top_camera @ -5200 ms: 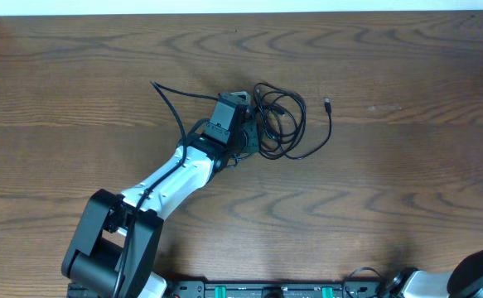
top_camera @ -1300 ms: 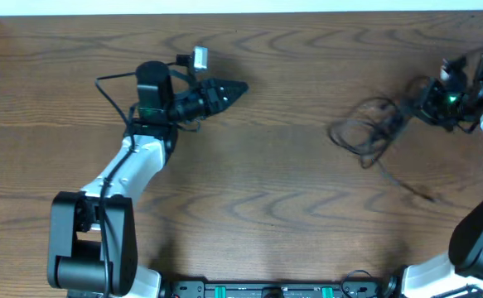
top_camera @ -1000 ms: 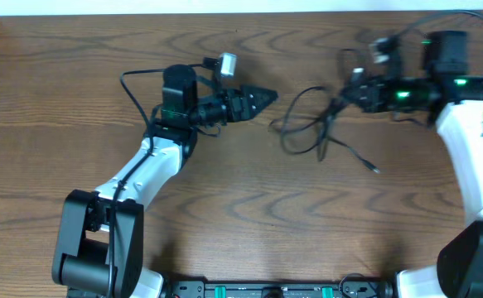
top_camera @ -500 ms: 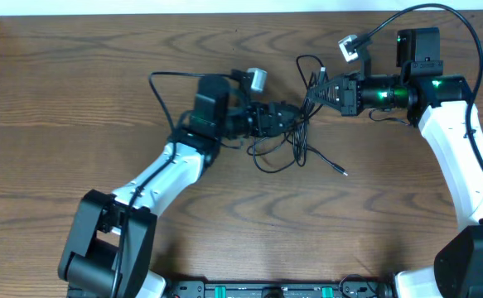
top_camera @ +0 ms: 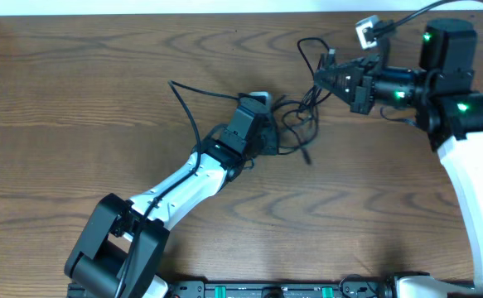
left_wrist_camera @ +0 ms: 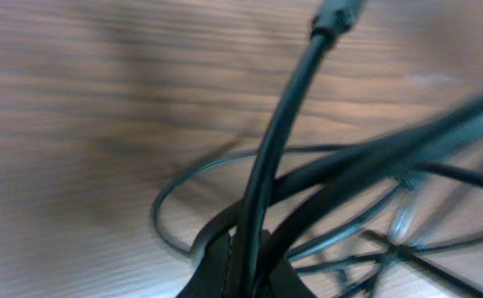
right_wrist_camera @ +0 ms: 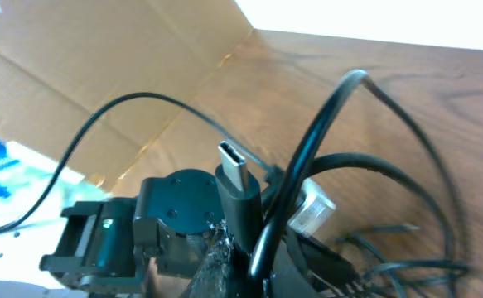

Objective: Untangle cables

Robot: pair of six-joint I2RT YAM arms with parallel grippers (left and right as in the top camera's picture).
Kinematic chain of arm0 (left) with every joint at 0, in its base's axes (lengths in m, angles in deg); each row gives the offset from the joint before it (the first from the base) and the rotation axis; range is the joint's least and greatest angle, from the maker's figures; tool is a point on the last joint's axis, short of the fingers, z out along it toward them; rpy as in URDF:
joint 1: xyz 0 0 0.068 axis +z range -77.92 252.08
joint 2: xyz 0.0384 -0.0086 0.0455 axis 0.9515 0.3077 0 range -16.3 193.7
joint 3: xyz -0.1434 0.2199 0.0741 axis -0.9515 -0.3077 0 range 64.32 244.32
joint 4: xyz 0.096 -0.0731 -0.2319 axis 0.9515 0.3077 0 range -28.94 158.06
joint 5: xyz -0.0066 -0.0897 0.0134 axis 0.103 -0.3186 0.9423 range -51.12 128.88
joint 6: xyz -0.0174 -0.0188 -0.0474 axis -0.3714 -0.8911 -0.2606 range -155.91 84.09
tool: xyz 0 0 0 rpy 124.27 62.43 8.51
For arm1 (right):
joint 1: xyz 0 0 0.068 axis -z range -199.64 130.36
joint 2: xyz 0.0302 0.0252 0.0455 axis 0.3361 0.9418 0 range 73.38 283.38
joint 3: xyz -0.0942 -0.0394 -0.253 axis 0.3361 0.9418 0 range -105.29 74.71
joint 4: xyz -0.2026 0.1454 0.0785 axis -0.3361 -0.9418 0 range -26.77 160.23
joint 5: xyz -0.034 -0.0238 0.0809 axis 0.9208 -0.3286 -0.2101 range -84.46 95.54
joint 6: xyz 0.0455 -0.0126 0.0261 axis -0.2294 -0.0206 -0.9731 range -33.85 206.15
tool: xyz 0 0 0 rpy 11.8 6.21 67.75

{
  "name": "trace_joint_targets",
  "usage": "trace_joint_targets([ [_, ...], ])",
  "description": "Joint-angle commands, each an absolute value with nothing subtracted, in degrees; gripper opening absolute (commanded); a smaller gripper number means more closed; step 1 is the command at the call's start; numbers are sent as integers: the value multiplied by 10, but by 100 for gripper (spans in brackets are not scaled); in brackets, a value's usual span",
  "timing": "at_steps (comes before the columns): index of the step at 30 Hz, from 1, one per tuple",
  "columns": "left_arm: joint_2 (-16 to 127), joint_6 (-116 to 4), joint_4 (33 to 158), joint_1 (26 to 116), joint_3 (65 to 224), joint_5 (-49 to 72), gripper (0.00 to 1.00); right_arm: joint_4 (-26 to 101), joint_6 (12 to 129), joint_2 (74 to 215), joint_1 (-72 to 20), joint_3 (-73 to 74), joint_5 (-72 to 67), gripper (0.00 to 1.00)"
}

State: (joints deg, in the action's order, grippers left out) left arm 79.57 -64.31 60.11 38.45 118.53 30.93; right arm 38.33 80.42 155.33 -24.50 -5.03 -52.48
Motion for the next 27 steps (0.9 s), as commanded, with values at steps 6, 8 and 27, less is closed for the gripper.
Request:
trace_joint_targets([
  [6,792,-634,658,438,1189,561,8,328,791,1463,-207,-52,-181,1],
  [8,792,-634,667,454,1189,576,8,306,771,1451,-198,-52,-65,1],
  [27,791,-811,774,606,1189,664,8,187,652,1446,-141,-52,374,1],
])
